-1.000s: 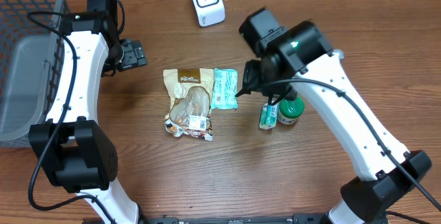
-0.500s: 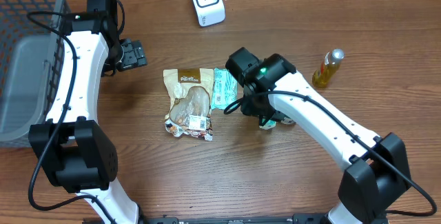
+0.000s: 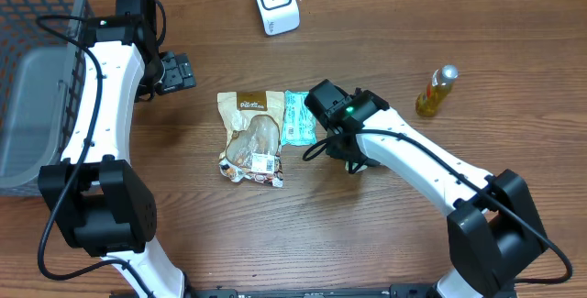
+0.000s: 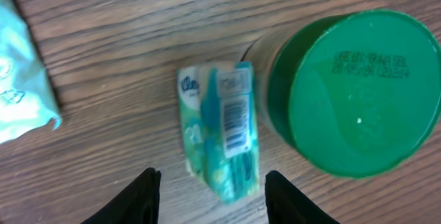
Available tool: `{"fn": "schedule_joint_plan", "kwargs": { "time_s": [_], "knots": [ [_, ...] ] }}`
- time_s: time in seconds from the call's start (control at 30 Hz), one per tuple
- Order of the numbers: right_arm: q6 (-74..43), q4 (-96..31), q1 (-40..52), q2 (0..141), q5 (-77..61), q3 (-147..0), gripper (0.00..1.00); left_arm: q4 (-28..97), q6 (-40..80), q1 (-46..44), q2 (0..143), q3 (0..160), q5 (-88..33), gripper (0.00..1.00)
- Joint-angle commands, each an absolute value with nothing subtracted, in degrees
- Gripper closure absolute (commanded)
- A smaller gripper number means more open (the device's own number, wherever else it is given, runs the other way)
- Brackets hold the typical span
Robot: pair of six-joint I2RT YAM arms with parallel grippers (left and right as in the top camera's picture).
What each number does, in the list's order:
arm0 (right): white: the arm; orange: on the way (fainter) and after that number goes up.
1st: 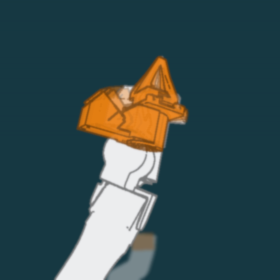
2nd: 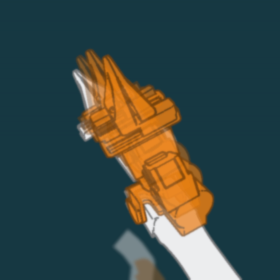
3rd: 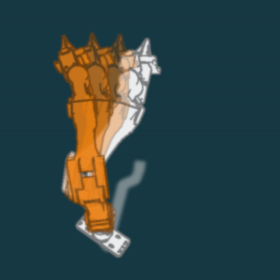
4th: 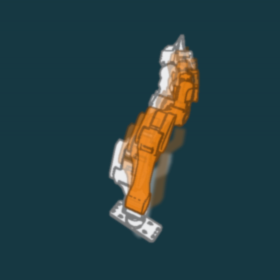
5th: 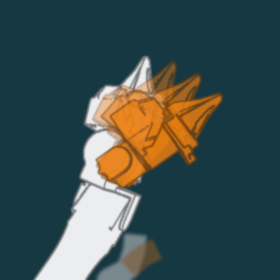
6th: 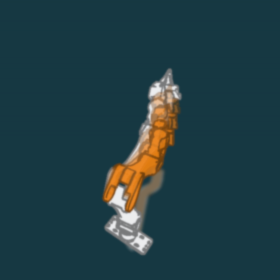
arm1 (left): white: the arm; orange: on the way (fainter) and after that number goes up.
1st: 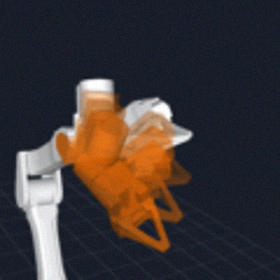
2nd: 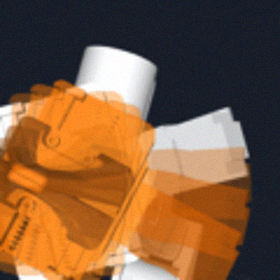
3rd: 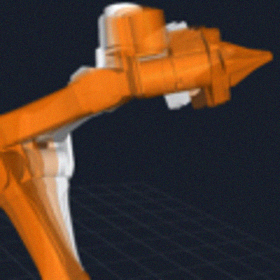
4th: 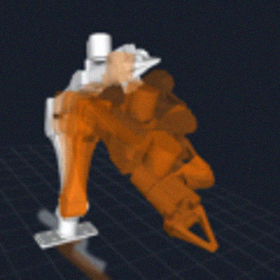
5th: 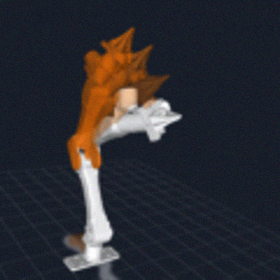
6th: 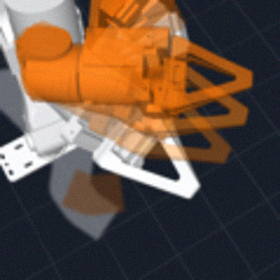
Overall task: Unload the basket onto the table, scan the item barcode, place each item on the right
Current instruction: 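Lower and close the right gripper on the Kleenex tissue pack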
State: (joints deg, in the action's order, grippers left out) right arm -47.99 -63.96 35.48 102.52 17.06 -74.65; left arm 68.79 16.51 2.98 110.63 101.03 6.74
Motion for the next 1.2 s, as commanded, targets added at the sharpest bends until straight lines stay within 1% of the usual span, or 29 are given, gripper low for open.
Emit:
{"fn": "schedule_joint_plan", "kwargs": {
  "time_s": [0.0, 0.17, 0.53, 0.8, 1.0, 1.17],
  "knots": [
    [-48.5, -62.6, 33.9, 102.4, 18.8, -72.3, 0.54, 68.8, 16.3, 2.6, 109.7, 102.0, 7.5, 0.0],
    [-48.4, -59.5, 32.2, 102.4, 18.2, -70.2, 0.57, 68.7, 16.3, 2.6, 109.7, 102.0, 7.5, 0.0],
    [-48.4, -57.0, 32.2, 102.4, 16.2, -68.2, 0.62, 68.7, 16.3, 2.6, 109.7, 102.0, 7.5, 0.0],
    [-48.4, -56.5, 32.2, 102.4, 13.4, -68.2, 0.76, 68.8, 16.3, 2.6, 109.7, 102.0, 7.5, 0.0],
    [-48.4, -56.6, 32.2, 102.4, 13.4, -68.2, 0.83, 68.7, 16.3, 2.6, 109.7, 102.0, 7.5, 0.0],
    [-48.4, -56.4, 32.2, 102.4, 13.4, -68.2, 0.96, 68.8, 16.3, 2.6, 109.7, 102.0, 7.5, 0.01]
  ]
}}
